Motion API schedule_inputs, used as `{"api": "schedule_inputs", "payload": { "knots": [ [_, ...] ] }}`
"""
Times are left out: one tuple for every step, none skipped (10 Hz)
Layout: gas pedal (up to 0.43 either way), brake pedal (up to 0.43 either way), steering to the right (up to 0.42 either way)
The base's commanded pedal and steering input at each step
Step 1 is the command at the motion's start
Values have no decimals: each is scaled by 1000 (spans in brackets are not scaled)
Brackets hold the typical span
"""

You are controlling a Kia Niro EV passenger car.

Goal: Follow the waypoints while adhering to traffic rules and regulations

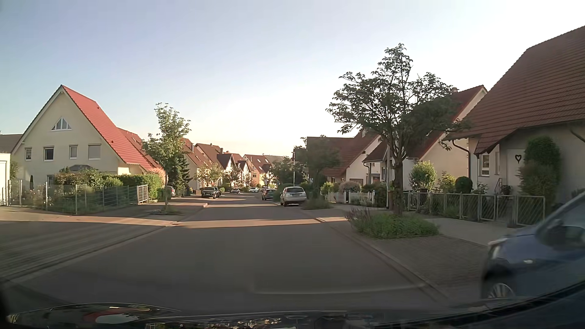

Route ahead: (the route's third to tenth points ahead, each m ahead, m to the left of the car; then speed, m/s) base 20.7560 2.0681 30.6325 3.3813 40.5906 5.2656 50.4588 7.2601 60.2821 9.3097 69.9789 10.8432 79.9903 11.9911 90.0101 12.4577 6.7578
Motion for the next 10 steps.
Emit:
{"api": "schedule_inputs", "payload": {
  "knots": [
    [0, 0, -33],
    [0, 0, -33],
    [0, 0, -33],
    [0, 0, -33],
    [0, 0, -33],
    [0, 0, -34],
    [0, 0, -34],
    [0, 0, -34],
    [0, 0, -33],
    [0, 0, -34]
  ]
}}
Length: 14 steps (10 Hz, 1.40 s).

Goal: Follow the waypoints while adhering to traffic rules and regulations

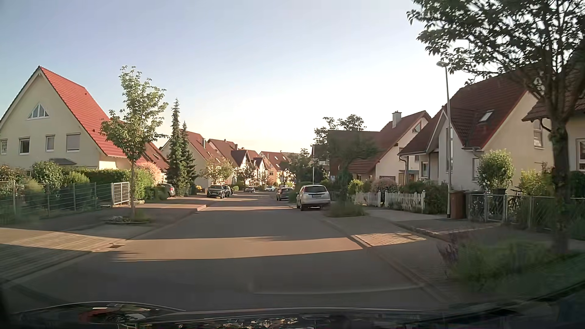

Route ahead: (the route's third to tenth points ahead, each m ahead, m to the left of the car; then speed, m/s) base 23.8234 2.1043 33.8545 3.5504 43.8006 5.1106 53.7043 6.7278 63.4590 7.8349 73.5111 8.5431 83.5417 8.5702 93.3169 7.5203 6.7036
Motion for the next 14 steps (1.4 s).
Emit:
{"api": "schedule_inputs", "payload": {
  "knots": [
    [0, 0, -34],
    [0, 0, -34],
    [0, 0, -34],
    [0, 0, -34],
    [0, 0, -34],
    [0, 0, -34],
    [0, 0, -34],
    [0, 0, -33],
    [0, 0, -33],
    [0, 0, -33],
    [0, 0, -33],
    [0, 0, -33],
    [0, 0, -33],
    [0, 0, -33]
  ]
}}
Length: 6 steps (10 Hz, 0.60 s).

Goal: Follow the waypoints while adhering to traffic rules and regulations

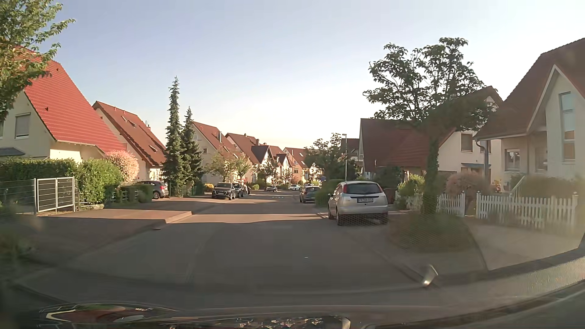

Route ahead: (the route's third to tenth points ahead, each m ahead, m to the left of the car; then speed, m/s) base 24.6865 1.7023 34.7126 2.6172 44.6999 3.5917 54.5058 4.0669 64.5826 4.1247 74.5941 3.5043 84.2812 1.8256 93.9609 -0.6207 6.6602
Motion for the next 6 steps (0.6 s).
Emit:
{"api": "schedule_inputs", "payload": {
  "knots": [
    [0, 0, -32],
    [0, 0, -31],
    [0, 0, -29],
    [0, 0, -29],
    [0, 0, -28],
    [0, 0, -27]
  ]
}}
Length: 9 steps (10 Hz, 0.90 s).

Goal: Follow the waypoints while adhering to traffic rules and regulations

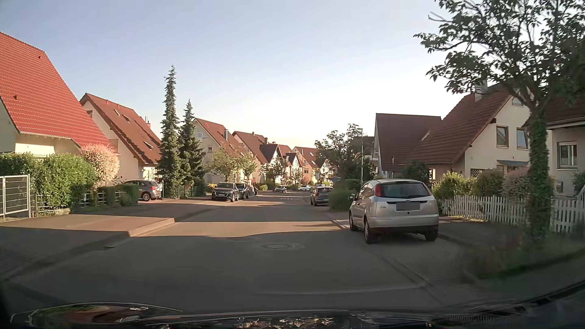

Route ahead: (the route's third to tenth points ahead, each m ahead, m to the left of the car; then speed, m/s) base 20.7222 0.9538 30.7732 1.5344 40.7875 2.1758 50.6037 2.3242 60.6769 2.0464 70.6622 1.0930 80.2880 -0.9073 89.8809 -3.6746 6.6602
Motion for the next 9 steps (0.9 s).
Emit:
{"api": "schedule_inputs", "payload": {
  "knots": [
    [0, 0, -26],
    [8, 0, -25],
    [8, 0, -25],
    [8, 0, -25],
    [8, 0, -24],
    [8, 0, -22],
    [20, 0, -22],
    [20, 0, -19],
    [20, 0, -16]
  ]
}}
